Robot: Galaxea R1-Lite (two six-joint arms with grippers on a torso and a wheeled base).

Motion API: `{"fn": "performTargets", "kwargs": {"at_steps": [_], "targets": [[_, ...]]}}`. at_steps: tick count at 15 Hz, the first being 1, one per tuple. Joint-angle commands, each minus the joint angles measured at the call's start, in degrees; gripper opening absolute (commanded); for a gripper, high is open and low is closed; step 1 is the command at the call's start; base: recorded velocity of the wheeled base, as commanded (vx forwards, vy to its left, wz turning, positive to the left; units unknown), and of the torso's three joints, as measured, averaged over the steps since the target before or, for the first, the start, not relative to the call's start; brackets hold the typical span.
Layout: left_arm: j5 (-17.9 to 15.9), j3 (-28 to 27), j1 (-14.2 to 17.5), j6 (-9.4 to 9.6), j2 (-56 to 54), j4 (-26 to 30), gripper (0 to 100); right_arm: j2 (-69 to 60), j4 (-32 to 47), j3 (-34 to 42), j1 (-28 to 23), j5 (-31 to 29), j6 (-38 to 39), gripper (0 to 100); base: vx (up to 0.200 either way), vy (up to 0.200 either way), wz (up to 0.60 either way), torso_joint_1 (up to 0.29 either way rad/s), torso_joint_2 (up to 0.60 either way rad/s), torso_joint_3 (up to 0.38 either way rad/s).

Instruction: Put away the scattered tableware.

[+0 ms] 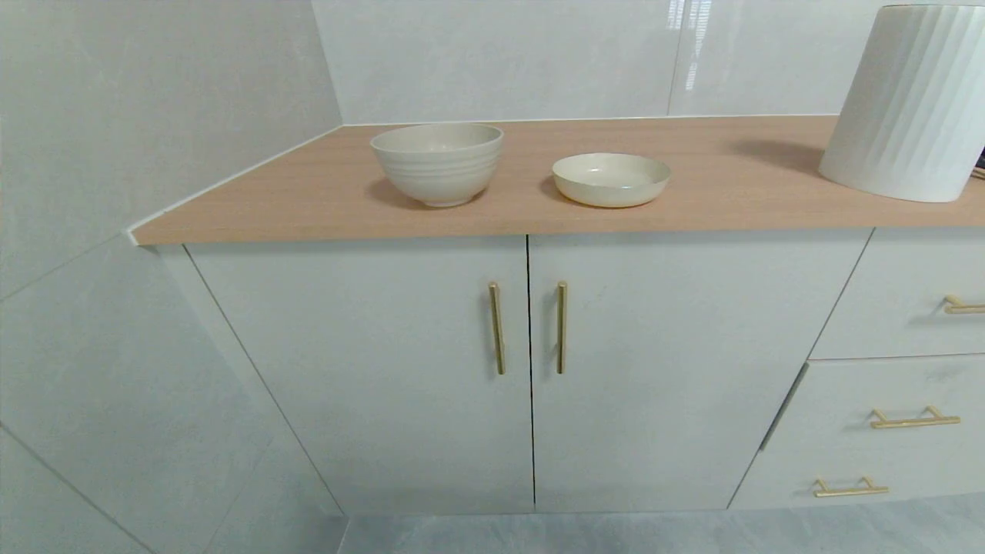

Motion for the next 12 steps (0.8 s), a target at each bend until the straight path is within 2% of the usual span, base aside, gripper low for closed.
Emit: {"fn": "performTargets", "kwargs": {"at_steps": [1, 3, 5, 7, 8, 12], "targets": [[0.02, 0.0, 0.0, -0.02, 0.02, 0.0, 100, 3.2, -0.31, -0.88, 0.09, 0.42, -1.04, 100, 0.0, 0.0, 0.0, 0.0, 0.0, 0.0], [0.02, 0.0, 0.08, -0.02, 0.02, 0.0, 100, 12.43, -0.31, -14.68, 1.76, 5.52, 2.38, 100, 0.0, 0.0, 0.0, 0.0, 0.0, 0.0], [0.02, 0.0, 0.08, -0.02, 0.02, 0.0, 100, 23.24, -0.31, -20.39, 3.08, 12.55, 2.3, 100, 0.0, 0.0, 0.0, 0.0, 0.0, 0.0], [0.02, 0.0, 0.08, -0.02, 0.02, 0.0, 100, 39.33, -0.66, -25.22, 3.43, 22.92, 1.59, 100, 0.0, 0.0, 0.0, 0.0, 0.0, 0.0], [0.02, 0.0, 0.08, -0.02, 0.02, 0.0, 100, 46.53, -1.36, -28.21, 3.7, 25.74, -0.34, 100, 0.0, 0.0, 0.0, 0.0, 0.0, 0.0], [0.02, 0.0, 0.08, -0.02, 0.02, 0.0, 100, 70.18, -5.23, -39.37, 14.95, 26.35, 0.54, 100, 0.0, 0.0, 0.0, 0.0, 0.0, 0.0]]}}
